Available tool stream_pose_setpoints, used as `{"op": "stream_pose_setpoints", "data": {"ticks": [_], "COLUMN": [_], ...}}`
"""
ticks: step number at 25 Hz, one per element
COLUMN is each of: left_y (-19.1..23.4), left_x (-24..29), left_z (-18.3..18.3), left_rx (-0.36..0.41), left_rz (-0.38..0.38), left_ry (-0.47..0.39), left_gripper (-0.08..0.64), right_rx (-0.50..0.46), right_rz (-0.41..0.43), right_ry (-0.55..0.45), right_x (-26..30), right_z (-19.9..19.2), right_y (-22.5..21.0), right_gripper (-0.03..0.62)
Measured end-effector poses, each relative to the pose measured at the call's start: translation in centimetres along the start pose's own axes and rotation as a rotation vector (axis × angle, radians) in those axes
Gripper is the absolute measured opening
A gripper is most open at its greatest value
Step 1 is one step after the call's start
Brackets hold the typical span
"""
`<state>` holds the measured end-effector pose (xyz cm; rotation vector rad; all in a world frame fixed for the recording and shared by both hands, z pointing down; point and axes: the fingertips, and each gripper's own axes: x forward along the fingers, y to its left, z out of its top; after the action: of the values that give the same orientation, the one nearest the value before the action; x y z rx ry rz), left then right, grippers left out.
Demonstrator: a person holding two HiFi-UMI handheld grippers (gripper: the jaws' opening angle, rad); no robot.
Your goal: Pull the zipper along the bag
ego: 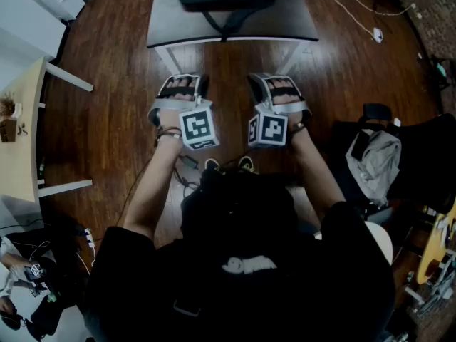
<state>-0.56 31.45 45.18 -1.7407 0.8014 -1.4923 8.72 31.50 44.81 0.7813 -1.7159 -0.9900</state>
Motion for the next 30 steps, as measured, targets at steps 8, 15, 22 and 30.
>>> {"op": "stream_pose_setpoints", "data": {"ticks": [8, 15, 22, 30], "left_y": [0.0, 0.0, -0.1, 0.1], "left_x": [-0.1, 0.1, 0.4, 0.8], "left_z": [-0.5, -0.5, -0.8, -1.3], "left_rx": [-0.002, 0.000, 0.008, 0.001], "left_rz": [-0.005, -0.007, -0.014, -0.016], "left_ry": [-0.005, -0.008, -0.012, -0.023], "left_gripper": [0.000, 0.000, 0.000, 0.000], "right_rx": [-0.009, -0.020, -0.021, -0.023], "right_rz": [-0.008, -0.008, 0.001, 0.008], "right_ry": [0.001, 0.005, 0.009, 0.020], "right_x": [0.2, 0.3, 0.5, 0.9], "right_z": [0.5, 0.5, 0.9, 1.2], "right_y": [-0.4, -0.4, -0.3, -0.4], "right_gripper": [0.012, 0.012, 0.012, 0.012]}}
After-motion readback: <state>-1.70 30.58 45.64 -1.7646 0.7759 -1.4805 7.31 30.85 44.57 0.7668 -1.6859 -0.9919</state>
